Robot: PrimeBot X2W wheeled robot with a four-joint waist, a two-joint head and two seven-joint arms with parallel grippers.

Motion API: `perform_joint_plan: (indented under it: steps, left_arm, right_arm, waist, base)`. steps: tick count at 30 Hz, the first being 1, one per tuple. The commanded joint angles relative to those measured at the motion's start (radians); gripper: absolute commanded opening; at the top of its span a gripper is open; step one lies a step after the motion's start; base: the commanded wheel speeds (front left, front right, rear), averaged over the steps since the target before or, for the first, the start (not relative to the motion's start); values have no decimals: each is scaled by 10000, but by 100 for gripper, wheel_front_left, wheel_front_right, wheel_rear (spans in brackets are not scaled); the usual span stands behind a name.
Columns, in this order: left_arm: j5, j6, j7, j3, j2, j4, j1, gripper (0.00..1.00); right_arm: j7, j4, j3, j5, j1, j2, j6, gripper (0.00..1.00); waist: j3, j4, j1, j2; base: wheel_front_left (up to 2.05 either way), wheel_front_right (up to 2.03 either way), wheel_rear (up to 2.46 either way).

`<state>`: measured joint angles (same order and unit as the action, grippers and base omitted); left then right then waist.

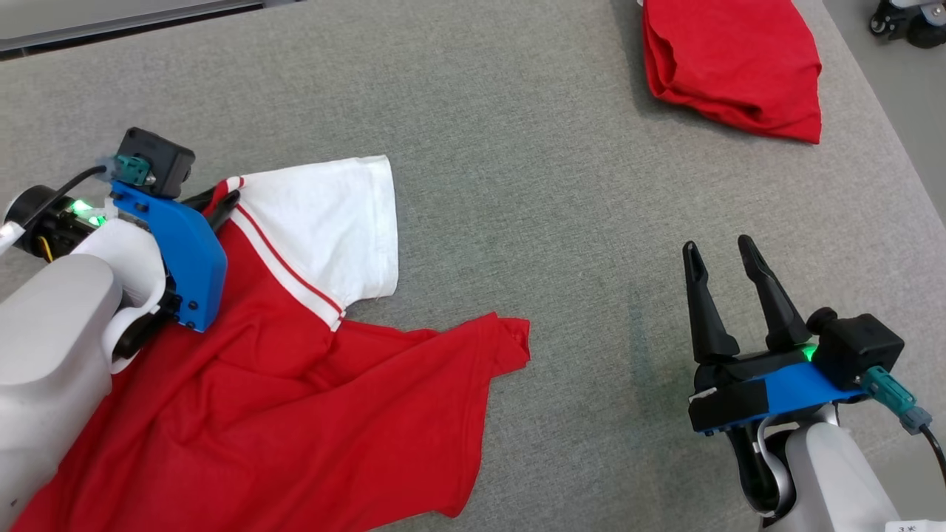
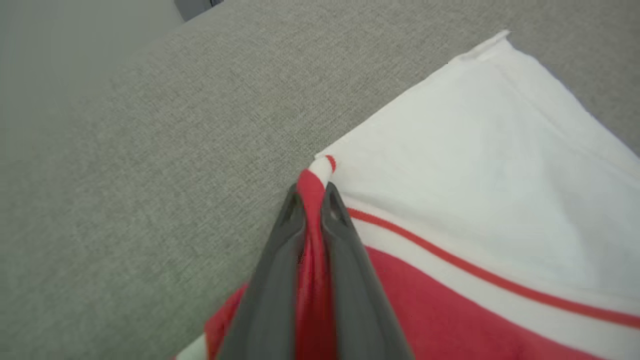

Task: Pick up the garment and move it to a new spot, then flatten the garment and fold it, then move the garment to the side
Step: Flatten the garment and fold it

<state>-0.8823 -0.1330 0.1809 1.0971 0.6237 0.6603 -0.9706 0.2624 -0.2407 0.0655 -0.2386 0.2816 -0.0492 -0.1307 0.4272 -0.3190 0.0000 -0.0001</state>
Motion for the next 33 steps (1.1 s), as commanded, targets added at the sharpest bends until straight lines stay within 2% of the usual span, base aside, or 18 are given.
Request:
perform_joint_plan:
  steps: [1,5,11,15,20,21,22,26,33]
  left_arm:
    - [-73,43,-146,84,128,266,-83,0]
    - [-49,43,-1297,-141,125,608,-673,0]
    - [595,740,-3636,-666,269,1742,-1440,0]
    - [805,1146,-4258,-952,358,2446,-1762,0]
    - [1077,1755,-4462,-1520,526,2823,-1728,0]
    - [1161,1741,-4467,-1629,507,2765,-1613,18]
    - [1221,1756,-4460,-1703,486,2772,-1440,100]
    - [1541,1811,-4466,-2248,368,2375,-1144,100]
    - [2448,2044,-4467,-4299,116,371,173,100]
  right_arm:
    - [35,14,-55,45,-61,-28,-1,100]
    - [35,20,-136,185,-66,-25,-1,100]
    - [35,51,-154,339,16,-28,-1,100]
    - [35,102,-141,402,30,-30,-1,100]
    - [35,160,-192,479,-4,-25,-1,100]
    - [35,171,-206,487,-18,-25,-1,100]
    - [35,174,-225,492,-40,-28,-1,100]
    - [35,119,-254,500,-116,-25,-1,100]
    - [35,7,-346,608,-244,-28,-1,100]
  waist:
    - [-47,63,0,1]
    - [-150,250,0,1]
    - [-190,357,0,1]
    - [-138,302,0,1]
    - [-9,224,0,1]
    - [18,222,0,1]
    - [34,231,0,1]
    - [3,378,0,1]
    - [-594,861,0,1]
  base:
    - [0,0,0]
    - [0,0,0]
    - [0,0,0]
    - [0,0,0]
    - [0,0,0]
    - [0,0,0]
    - [0,0,0]
    - [0,0,0]
    - [0,0,0]
